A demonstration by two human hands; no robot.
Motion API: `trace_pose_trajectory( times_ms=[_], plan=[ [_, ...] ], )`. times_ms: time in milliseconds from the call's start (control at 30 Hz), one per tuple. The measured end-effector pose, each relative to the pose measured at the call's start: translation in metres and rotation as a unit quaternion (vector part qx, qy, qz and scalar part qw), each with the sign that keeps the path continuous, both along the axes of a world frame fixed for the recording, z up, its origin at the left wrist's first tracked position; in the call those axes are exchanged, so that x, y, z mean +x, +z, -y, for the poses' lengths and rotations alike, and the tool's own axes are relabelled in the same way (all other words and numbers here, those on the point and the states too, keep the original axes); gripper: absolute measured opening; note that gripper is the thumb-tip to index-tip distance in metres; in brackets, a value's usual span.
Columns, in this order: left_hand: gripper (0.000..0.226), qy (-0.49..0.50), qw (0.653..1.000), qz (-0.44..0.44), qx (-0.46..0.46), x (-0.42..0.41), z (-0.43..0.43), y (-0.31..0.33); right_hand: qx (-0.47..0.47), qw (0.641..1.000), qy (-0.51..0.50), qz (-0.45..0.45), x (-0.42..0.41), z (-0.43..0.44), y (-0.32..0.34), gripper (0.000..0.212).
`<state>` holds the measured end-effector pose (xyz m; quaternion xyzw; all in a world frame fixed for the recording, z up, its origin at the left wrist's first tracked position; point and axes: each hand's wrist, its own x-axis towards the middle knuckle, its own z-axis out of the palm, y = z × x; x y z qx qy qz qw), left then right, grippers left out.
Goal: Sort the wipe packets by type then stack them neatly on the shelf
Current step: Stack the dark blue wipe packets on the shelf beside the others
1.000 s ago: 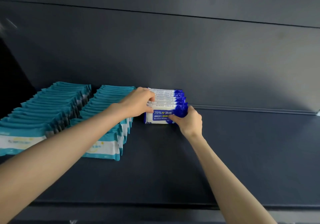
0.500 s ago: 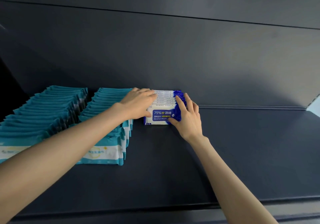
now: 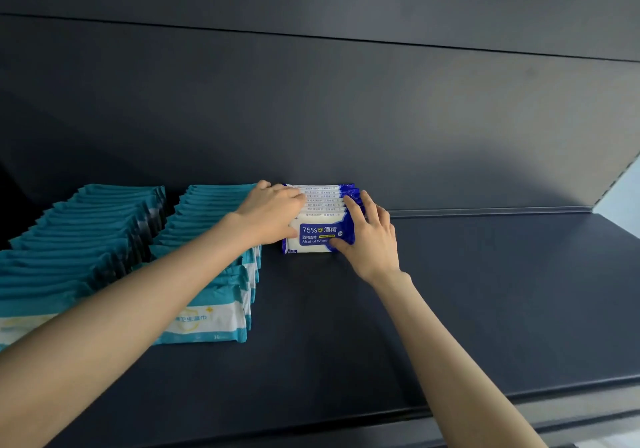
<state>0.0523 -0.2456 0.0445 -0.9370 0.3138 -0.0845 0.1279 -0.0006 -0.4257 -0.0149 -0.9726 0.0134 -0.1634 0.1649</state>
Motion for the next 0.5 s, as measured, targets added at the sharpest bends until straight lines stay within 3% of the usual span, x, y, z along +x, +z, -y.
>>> trace_pose_trajectory(
  times_ms=[133, 267, 500],
  plan=[
    [0.064, 0.028, 0.997, -0.037, -0.061, -0.010, -0.004, 0.010, 0.020, 1.000, 0.004, 0.010, -0.013, 0.000, 0.011, 0.076],
    [0.058, 0.022, 0.987, -0.036, -0.156, -0.033, -0.002, 0.025, 0.052, 0.997, -0.009, 0.057, -0.042, 0.010, 0.027, 0.058],
    [0.039, -0.118, 0.939, 0.030, -0.322, -0.105, 0.037, 0.018, 0.075, 0.982, -0.087, 0.150, -0.142, 0.044, 0.029, 0.038]
  ],
)
